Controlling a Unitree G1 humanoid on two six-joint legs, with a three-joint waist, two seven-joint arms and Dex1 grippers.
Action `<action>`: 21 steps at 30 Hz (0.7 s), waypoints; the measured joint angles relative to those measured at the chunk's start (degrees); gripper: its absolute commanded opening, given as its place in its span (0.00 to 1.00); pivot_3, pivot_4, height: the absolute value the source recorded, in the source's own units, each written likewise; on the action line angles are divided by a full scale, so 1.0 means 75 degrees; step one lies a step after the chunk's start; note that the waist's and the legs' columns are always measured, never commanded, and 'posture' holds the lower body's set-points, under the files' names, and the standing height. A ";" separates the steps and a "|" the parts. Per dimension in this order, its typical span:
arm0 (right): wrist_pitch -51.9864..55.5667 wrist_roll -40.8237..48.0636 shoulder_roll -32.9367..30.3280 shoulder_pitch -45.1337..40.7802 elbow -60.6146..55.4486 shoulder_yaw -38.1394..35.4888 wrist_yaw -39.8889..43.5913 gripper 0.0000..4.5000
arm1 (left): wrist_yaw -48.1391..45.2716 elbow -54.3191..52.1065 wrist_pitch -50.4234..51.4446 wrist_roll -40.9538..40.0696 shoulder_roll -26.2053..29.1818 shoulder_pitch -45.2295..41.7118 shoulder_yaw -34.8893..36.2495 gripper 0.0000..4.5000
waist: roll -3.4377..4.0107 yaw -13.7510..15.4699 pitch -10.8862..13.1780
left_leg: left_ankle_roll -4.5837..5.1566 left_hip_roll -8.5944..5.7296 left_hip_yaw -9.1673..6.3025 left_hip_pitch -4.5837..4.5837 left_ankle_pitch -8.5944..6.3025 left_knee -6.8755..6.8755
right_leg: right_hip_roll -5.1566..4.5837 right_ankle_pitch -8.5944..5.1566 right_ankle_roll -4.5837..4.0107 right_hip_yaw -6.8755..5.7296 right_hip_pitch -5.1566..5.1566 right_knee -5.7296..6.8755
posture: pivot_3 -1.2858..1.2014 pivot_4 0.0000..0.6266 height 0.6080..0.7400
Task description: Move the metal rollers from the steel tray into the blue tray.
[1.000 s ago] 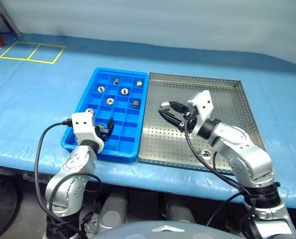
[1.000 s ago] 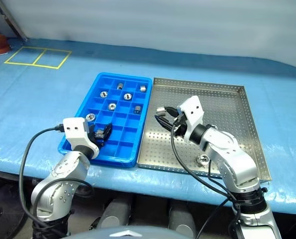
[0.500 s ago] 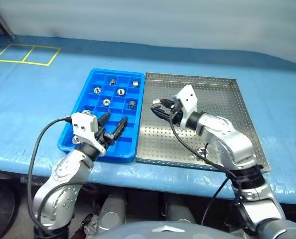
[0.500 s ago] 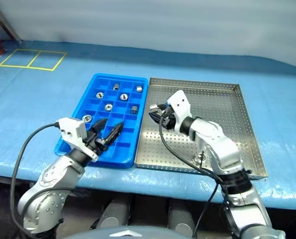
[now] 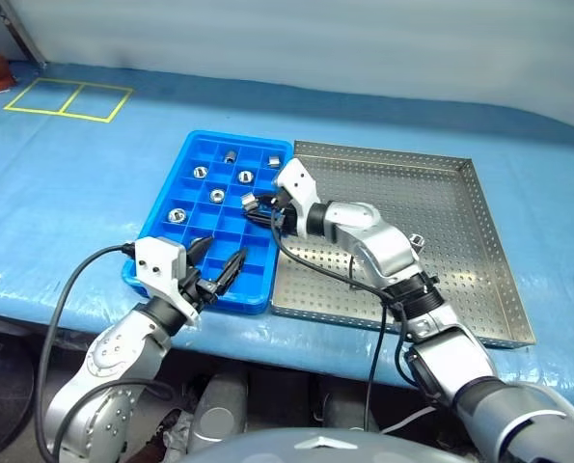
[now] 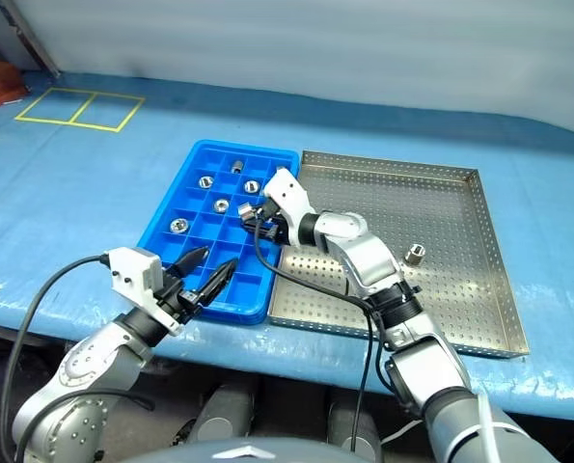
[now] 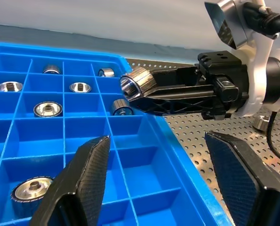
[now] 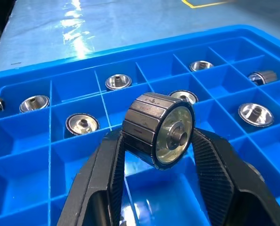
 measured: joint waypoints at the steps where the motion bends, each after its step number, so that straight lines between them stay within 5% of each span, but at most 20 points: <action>1: -0.0069 -0.0071 0.0078 -0.0072 0.0205 0.0035 0.0037 0.40 | 0.0026 0.0000 0.0000 0.0005 -0.0011 0.0001 -0.0043 0.78 | 0.0000 0.0013 0.0000 | 0.0000 0.0000 0.0000 0.0000 0.0000 -0.0001 | 0.0000 0.0000 0.0000 0.0000 -0.0001 0.0001 | 0.68 0.24 1.00; 13: -0.0573 -0.0487 0.0633 -0.0528 0.1572 -0.0121 0.0078 0.40 | 0.0093 0.0000 -0.0007 0.0174 -0.0014 -0.0029 -0.0226 0.78 | 0.0002 0.0190 -0.0001 | -0.0005 0.0000 0.0002 -0.0001 0.0002 -0.0015 | 0.0002 -0.0002 -0.0004 0.0000 -0.0011 0.0002 | 0.68 0.24 1.00; 19: -0.0652 -0.0479 0.0739 -0.0540 0.1691 -0.0259 0.0092 0.82 | 0.0094 0.0001 -0.0005 0.0179 -0.0012 -0.0117 -0.0237 0.79 | 0.0003 0.0203 0.0000 | -0.0006 0.0001 0.0002 -0.0001 0.0003 -0.0015 | 0.0002 -0.0002 -0.0004 0.0000 -0.0013 0.0003 | 0.67 0.24 1.00; 21: -0.0666 -0.0474 0.0740 -0.0535 0.1588 -0.0390 0.0043 0.82 | 0.0093 0.0004 -0.0004 0.0179 -0.0013 -0.0165 -0.0245 0.79 | 0.0003 0.0200 -0.0001 | -0.0006 0.0001 0.0002 -0.0001 0.0003 -0.0015 | 0.0002 -0.0002 -0.0004 0.0000 -0.0013 0.0003 | 0.67 0.24 1.00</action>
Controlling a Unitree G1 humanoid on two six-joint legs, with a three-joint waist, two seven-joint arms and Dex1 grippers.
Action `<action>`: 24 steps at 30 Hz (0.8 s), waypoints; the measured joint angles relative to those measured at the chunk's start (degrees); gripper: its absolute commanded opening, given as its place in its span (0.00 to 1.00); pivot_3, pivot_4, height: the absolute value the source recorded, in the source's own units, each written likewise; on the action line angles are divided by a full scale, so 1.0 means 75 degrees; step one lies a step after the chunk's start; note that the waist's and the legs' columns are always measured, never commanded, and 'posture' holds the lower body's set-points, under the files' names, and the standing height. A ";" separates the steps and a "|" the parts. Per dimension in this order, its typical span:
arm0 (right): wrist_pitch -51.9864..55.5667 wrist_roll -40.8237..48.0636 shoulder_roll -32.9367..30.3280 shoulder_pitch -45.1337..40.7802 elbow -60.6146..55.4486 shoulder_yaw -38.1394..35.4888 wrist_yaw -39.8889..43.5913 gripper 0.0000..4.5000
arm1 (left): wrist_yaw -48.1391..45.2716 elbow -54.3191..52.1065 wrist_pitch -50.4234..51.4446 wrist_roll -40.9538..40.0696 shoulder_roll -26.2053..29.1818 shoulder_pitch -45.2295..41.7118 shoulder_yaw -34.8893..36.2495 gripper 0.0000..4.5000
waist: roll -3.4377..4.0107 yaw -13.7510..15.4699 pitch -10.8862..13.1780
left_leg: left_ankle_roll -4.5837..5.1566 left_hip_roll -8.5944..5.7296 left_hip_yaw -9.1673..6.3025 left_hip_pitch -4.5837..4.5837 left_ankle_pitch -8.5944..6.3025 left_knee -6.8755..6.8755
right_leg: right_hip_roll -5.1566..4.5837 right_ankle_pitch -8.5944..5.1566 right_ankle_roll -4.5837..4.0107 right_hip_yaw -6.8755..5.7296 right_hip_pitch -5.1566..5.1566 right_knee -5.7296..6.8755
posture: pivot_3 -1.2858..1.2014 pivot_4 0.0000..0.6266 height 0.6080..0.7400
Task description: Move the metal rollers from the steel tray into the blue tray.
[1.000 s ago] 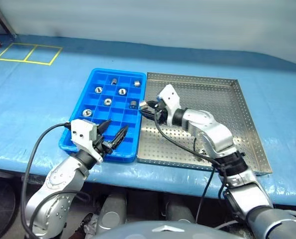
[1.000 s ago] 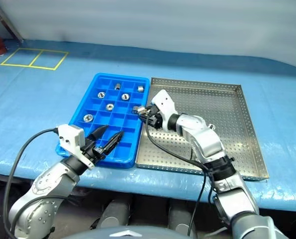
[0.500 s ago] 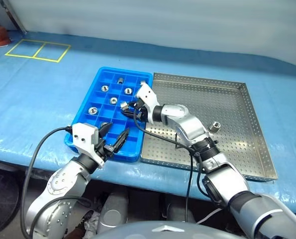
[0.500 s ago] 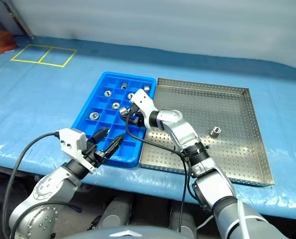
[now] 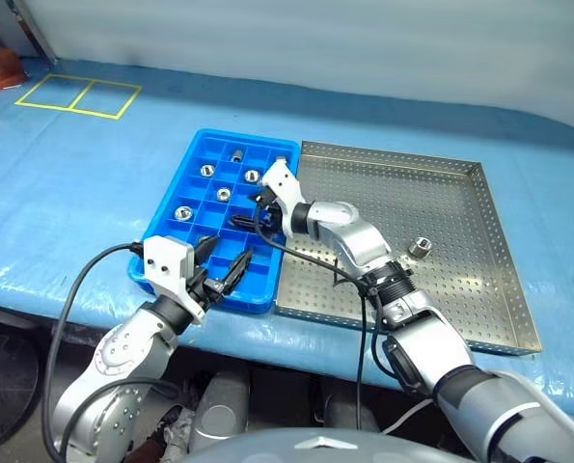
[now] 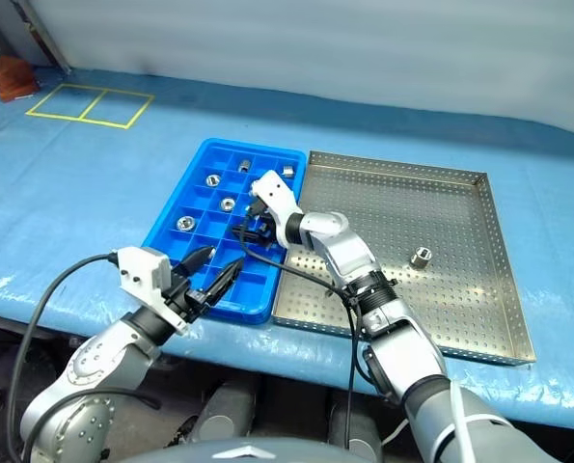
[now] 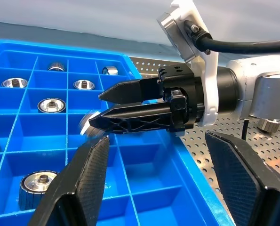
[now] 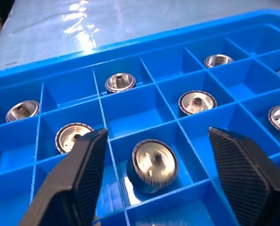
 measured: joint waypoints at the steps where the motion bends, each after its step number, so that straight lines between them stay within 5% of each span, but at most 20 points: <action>1: 0.0000 0.0001 -0.0005 0.0003 -0.0121 -0.0062 -0.0027 0.82 | -0.0002 0.0008 0.0001 0.0000 -0.0002 -0.0031 -0.0014 0.79 | 0.0000 0.0000 0.0000 | 0.0000 0.0000 0.0000 -0.0001 0.0000 0.0000 | 0.0000 0.0000 0.0000 0.0000 -0.0001 0.0000 | 0.67 0.24 1.00; 6: 0.0152 0.0024 -0.0358 0.0344 -0.1443 -0.0436 -0.0302 0.82 | -0.0057 0.0144 0.0004 -0.0007 -0.0070 -0.0416 -0.0196 0.79 | 0.0001 0.0047 0.0000 | -0.0001 -0.0002 -0.0002 -0.0004 0.0000 0.0001 | -0.0002 0.0000 0.0000 -0.0002 0.0003 -0.0005 | 0.65 0.24 1.00; 12: 0.1461 -0.0069 -0.2189 0.1963 -0.4319 -0.0873 -0.0475 0.82 | -0.0283 0.1168 -0.0026 0.0114 -0.0463 -0.1809 -0.0842 0.79 | 0.0004 0.0070 -0.0002 | -0.0001 -0.0012 -0.0001 -0.0014 0.0001 0.0019 | -0.0012 0.0001 0.0005 -0.0002 0.0006 -0.0011 | 0.61 0.24 1.00; 17: 0.2911 -0.0100 -0.3493 0.3449 -0.6382 -0.1524 -0.0674 0.82 | -0.0845 0.2450 -0.0133 0.0400 -0.0697 -0.3050 -0.1661 0.79 | 0.0009 -0.0275 -0.0005 | 0.0002 -0.0011 0.0001 -0.0015 0.0000 0.0017 | -0.0011 0.0000 0.0005 0.0002 0.0005 -0.0010 | 0.56 0.24 1.00; 24: 0.4261 0.0085 -0.3836 0.4941 -0.7633 -0.2215 -0.1048 0.82 | -0.1656 0.3613 -0.0148 0.0735 -0.0876 -0.4060 -0.2545 0.79 | 0.0013 -0.0904 -0.0008 | 0.0008 -0.0009 0.0011 -0.0006 -0.0002 0.0032 | -0.0011 0.0004 0.0013 0.0013 0.0015 -0.0006 | 0.53 0.24 1.00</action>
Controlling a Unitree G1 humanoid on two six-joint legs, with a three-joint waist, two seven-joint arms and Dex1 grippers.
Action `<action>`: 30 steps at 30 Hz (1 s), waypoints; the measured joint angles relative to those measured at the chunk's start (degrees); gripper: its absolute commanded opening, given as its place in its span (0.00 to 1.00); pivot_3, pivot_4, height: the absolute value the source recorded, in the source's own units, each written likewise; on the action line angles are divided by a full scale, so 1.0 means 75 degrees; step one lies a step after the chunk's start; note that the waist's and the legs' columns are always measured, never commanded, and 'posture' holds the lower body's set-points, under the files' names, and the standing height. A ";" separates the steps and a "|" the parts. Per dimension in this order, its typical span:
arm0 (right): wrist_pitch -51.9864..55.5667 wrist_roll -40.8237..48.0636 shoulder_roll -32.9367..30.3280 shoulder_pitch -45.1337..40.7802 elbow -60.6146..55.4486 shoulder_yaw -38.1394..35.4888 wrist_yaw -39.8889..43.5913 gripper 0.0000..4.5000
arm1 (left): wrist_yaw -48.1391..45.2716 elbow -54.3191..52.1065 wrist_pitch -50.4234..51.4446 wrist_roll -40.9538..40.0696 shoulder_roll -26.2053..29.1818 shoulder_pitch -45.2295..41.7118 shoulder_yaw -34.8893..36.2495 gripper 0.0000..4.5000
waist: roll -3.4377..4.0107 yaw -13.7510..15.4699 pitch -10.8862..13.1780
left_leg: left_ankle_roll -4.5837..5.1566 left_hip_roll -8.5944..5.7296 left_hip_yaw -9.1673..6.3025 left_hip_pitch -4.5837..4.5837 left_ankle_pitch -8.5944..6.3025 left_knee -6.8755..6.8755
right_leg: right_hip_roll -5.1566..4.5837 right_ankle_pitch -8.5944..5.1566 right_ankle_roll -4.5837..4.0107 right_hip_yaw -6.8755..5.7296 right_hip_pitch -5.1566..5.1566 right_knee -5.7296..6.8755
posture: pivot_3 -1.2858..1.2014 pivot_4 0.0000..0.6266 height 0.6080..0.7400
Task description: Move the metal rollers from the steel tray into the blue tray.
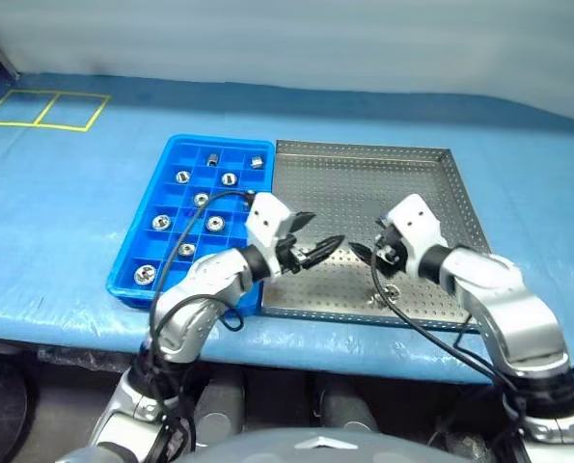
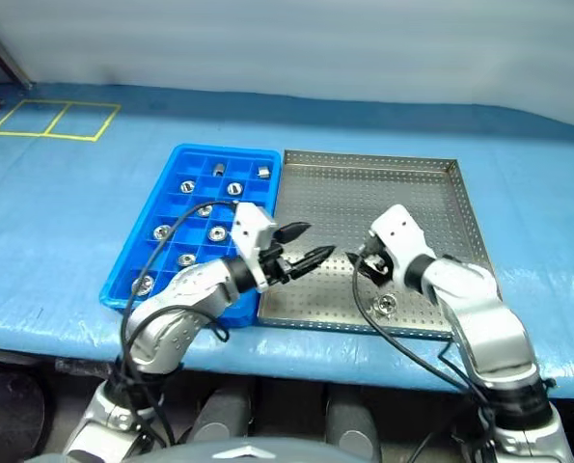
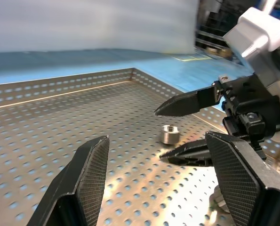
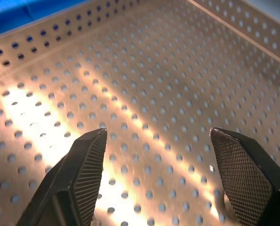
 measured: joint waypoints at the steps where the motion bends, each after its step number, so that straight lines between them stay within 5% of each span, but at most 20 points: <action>1: 0.0141 0.0030 -0.0002 0.0194 -0.0123 -0.0067 -0.0075 0.82 | -0.0073 0.0116 0.0019 0.0098 -0.0003 -0.0058 -0.0085 0.79 | 0.0000 -0.0081 0.0000 | 0.0000 0.0000 0.0001 0.0001 0.0000 0.0002 | 0.0000 0.0000 0.0001 0.0002 0.0000 0.0002 | 0.52 0.24 1.00; 10: 0.0921 0.0584 0.0022 0.1365 -0.1109 -0.0575 -0.0275 0.82 | -0.0396 0.0385 0.0071 0.0493 0.0114 -0.0156 -0.0287 0.79 | 0.0002 -0.0384 -0.0001 | 0.0000 0.0000 -0.0001 0.0007 0.0000 0.0010 | 0.0002 0.0000 0.0003 0.0004 0.0002 0.0014 | 0.52 0.24 1.00; 24: 0.1077 0.0847 0.0147 0.1412 -0.0645 -0.0256 -0.0584 0.82 | -0.0190 0.0324 0.0235 0.0580 0.0117 0.0232 -0.0122 0.79 | 0.0001 -0.0307 -0.0002 | 0.0001 -0.0001 -0.0003 0.0010 0.0001 0.0014 | 0.0001 0.0001 0.0003 0.0003 0.0007 0.0019 | 0.54 0.24 1.00; 30: 0.1124 0.0854 0.0119 0.1382 -0.0473 -0.0196 -0.0642 0.47 | -0.0094 0.0321 0.0237 0.0585 0.0120 0.0289 -0.0033 0.79 | 0.0001 -0.0259 -0.0001 | 0.0001 -0.0002 -0.0003 0.0008 0.0001 0.0014 | 0.0001 0.0000 0.0003 0.0003 0.0007 0.0018 | 0.55 0.24 1.00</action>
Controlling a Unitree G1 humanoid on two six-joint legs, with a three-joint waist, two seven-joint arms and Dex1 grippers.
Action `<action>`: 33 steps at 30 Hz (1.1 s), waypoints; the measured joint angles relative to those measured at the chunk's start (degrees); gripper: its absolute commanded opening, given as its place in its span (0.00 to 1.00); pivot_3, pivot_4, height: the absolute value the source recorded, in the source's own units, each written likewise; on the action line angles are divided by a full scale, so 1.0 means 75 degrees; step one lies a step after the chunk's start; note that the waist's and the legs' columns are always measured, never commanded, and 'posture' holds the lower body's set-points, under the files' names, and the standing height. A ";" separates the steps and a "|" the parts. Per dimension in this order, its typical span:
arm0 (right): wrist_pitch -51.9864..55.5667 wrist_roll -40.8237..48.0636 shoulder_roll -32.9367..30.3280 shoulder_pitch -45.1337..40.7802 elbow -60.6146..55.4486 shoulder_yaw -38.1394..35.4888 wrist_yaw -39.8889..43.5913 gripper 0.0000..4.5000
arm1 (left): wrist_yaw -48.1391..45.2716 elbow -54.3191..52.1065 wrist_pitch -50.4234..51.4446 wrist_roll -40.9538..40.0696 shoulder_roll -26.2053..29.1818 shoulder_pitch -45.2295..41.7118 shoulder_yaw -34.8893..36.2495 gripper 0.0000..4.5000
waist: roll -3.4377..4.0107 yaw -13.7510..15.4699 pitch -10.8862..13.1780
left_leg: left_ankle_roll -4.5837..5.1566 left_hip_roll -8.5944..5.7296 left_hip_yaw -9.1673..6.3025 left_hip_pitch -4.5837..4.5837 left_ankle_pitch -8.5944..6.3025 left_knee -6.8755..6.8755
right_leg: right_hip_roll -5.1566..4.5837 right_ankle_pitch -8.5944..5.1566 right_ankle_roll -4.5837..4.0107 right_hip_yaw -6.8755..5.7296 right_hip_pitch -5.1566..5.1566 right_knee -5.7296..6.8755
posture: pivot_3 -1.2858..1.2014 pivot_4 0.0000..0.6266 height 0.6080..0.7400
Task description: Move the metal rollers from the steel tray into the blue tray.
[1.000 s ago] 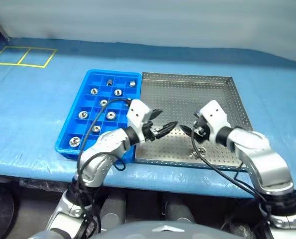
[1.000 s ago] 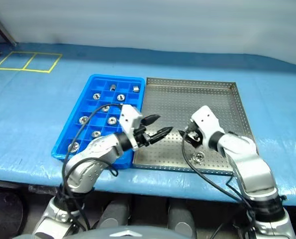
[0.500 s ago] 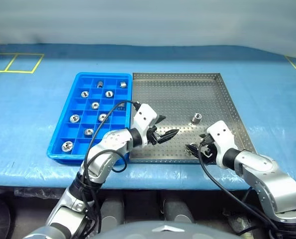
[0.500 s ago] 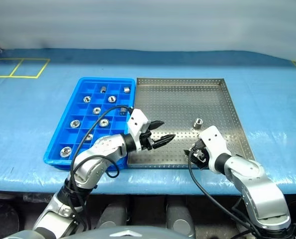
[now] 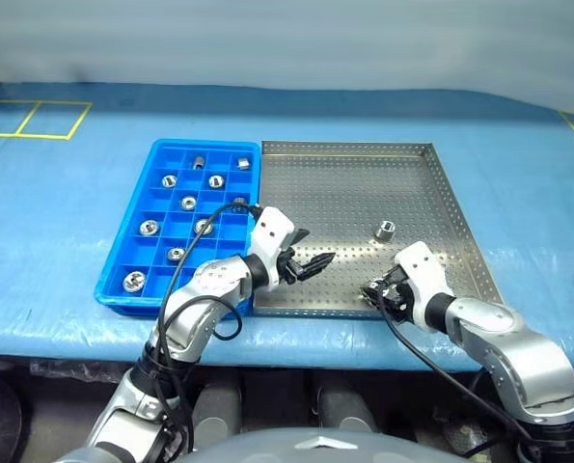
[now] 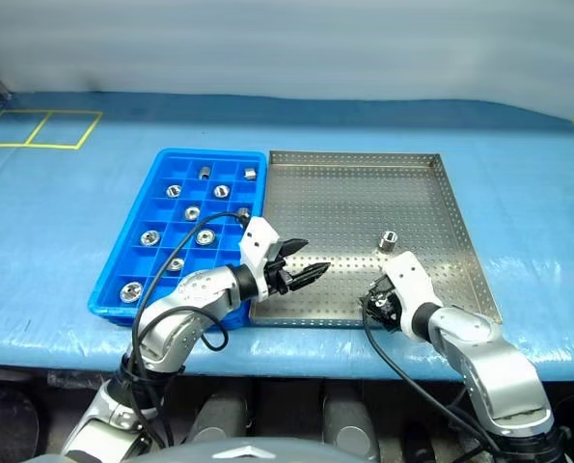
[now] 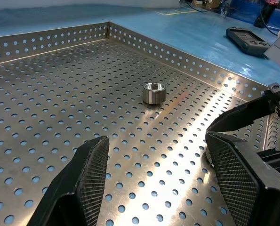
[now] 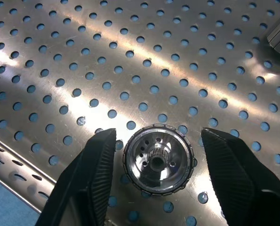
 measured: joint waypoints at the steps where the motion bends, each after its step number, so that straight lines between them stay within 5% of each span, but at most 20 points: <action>1: 0.0011 0.0004 0.0000 -0.0001 0.0022 0.0001 -0.0007 0.39 | 0.0021 -0.0001 0.0000 0.0000 0.0000 0.0000 0.0029 0.79 | 0.0000 -0.0001 0.0000 | 0.0000 0.0000 0.0000 0.0001 0.0000 0.0000 | 0.0000 0.0000 0.0000 0.0000 0.0000 0.0000 | 0.55 0.24 1.00; 12: 0.0055 0.0031 0.0259 -0.0450 0.0167 0.0067 -0.0287 0.37 | 0.0051 -0.0271 0.0002 -0.0029 0.0027 0.0189 0.0222 0.79 | 0.0001 -0.0013 0.0000 | 0.0001 0.0002 0.0000 0.0003 0.0001 -0.0002 | 0.0002 0.0000 0.0000 0.0001 -0.0002 0.0004 | 0.55 0.24 1.00; 18: -0.0425 0.0133 0.0569 -0.1384 0.0206 0.0221 -0.0278 0.37 | 0.0441 -0.1369 0.0460 -0.1015 -0.0299 0.0797 0.1503 0.79 | -0.0001 0.0025 0.0001 | 0.0002 0.0003 -0.0005 0.0005 0.0002 0.0000 | 0.0002 0.0000 0.0000 -0.0003 0.0000 0.0010 | 0.59 0.24 1.00; 25: -0.1178 0.0284 0.1102 -0.2955 0.0829 0.1275 0.0271 0.37 | 0.1401 -0.3387 0.1434 -0.1356 0.0330 0.2077 0.2449 0.79 | -0.0009 0.0163 0.0006 | 0.0004 0.0008 -0.0015 0.0014 0.0003 -0.0010 | 0.0008 -0.0003 -0.0007 -0.0010 0.0001 0.0019 | 0.65 0.24 1.00; 33: -0.2423 0.0102 0.2473 -0.4453 0.2626 0.3032 0.1032 0.37 | 0.2745 -0.4929 0.2588 -0.1257 0.0684 0.3393 0.3693 0.79 | -0.0015 0.0820 0.0008 | 0.0001 0.0009 -0.0025 0.0019 0.0006 -0.0014 | 0.0010 -0.0018 -0.0032 -0.0022 -0.0009 0.0052 | 0.71 0.24 1.00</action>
